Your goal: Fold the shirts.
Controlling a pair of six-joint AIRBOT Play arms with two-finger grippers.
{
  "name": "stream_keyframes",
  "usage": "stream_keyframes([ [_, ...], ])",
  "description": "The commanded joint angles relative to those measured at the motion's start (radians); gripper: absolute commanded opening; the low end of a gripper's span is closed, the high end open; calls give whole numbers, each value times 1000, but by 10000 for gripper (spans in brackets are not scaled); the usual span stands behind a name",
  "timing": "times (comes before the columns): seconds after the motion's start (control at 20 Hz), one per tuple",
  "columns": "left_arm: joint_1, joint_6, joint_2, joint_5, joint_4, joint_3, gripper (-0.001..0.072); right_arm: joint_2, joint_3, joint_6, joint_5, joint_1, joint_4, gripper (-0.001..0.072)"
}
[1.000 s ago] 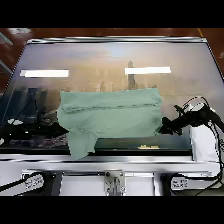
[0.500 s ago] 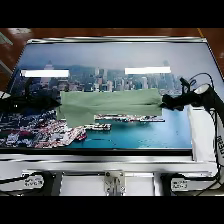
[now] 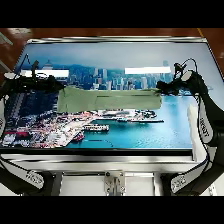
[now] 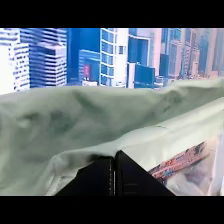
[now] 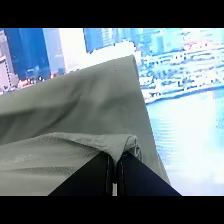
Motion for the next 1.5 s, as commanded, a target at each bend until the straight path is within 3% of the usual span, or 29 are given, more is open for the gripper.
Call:
stream_keyframes([
  [0.0,-8,-62,-104,-44,-10,55,39,-64,30,22,-4,5,45,70],
  [0.1,-2,-63,-119,-66,7,55,53,-64,31,21,1,4,44,138],
  [0.15,3,-63,-118,-74,7,55,163,-56,31,20,3,-1,42,334],
  [0.2,9,-63,-114,-92,7,58,388,-42,31,10,13,-10,37,535],
  [0.25,20,-63,-111,-126,8,66,560,-24,31,3,28,-22,23,581],
  [0.3,33,-64,-110,-162,8,76,558,-9,31,3,43,-39,9,587],
  [0.35,48,-86,-106,-192,7,82,539,-2,31,11,68,-62,13,678],
  [0.6,62,-122,-41,-299,7,81,530,-63,29,0,204,-152,263,692],
  [0.85,8,-119,32,-320,7,81,529,-172,29,-14,154,-92,426,689],
  [0.9,-3,-119,42,-320,6,81,529,-182,29,-22,132,-80,438,614],
  [1.0,-31,-92,56,-320,6,81,530,-179,30,-47,92,-67,442,112],
  [1.05,-48,-84,60,-319,5,81,529,-167,29,-84,92,-65,456,70],
  [1.1,-69,-84,61,-317,3,81,484,-148,30,-132,101,-65,460,70],
  [1.2,-124,-85,60,-282,4,81,249,-82,29,-174,142,-65,459,69],
  [1.25,-166,-84,59,-235,3,80,188,-37,29,-175,176,-65,459,70],
  [1.3,-217,-84,58,-167,3,80,182,10,29,-175,217,-65,459,69],
  [1.4,-340,-87,53,-3,2,80,73,122,29,-172,305,-63,459,69],
  [1.45,-410,-89,47,83,-17,80,57,183,29,-166,338,-61,452,69],
])
